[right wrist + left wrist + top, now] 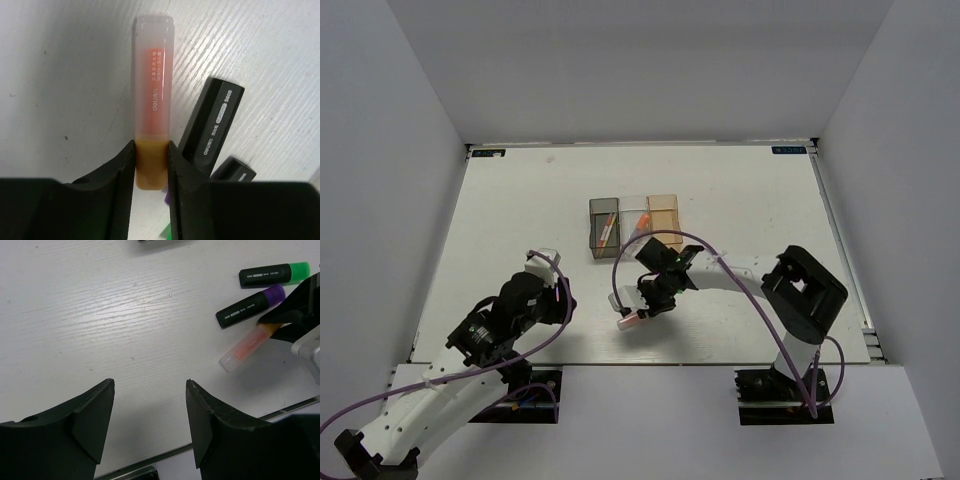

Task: Sort the stationery into containers
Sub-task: Pick up the pen from the center of the board, then place the pen in the storage box.

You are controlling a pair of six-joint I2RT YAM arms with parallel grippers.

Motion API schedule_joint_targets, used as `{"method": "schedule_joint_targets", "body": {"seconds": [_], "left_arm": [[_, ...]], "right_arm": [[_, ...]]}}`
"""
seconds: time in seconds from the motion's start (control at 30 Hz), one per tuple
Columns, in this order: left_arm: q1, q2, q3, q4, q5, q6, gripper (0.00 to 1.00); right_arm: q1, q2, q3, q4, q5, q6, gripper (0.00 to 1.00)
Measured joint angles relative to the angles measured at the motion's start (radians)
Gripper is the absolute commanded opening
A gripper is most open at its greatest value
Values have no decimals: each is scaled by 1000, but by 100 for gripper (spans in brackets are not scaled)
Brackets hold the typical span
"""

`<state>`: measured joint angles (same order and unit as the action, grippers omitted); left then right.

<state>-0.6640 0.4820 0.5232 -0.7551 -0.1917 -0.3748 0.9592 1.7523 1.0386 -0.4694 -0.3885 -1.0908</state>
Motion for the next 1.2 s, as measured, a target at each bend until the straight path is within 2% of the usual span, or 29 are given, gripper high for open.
{"method": "schedule_joint_targets", "body": {"seconds": [0.07, 0.2, 0.33, 0.47, 0.63, 0.83, 1.0, 1.2], "left_arm": [[0, -1, 0, 0, 0, 0, 69], [0, -1, -2, 0, 0, 0, 69], [0, 3, -5, 1, 1, 0, 69], [0, 13, -5, 2, 5, 2, 69], [0, 21, -5, 10, 21, 8, 69], [0, 44, -6, 18, 36, 12, 69], [0, 45, -6, 22, 45, 12, 69], [0, 45, -6, 22, 47, 16, 69]], "right_arm": [[5, -19, -15, 1, 8, 8, 0], [4, -51, -6, -129, -30, 46, 0], [3, -121, 140, -292, -93, 101, 0], [3, -204, 282, -307, -39, 144, 0], [-13, -227, 299, -200, 257, 116, 0], [-66, -76, 275, -6, 561, -82, 0], [-93, 42, 275, 128, 675, -268, 0], [-102, 128, 296, 198, 712, -429, 0]]}}
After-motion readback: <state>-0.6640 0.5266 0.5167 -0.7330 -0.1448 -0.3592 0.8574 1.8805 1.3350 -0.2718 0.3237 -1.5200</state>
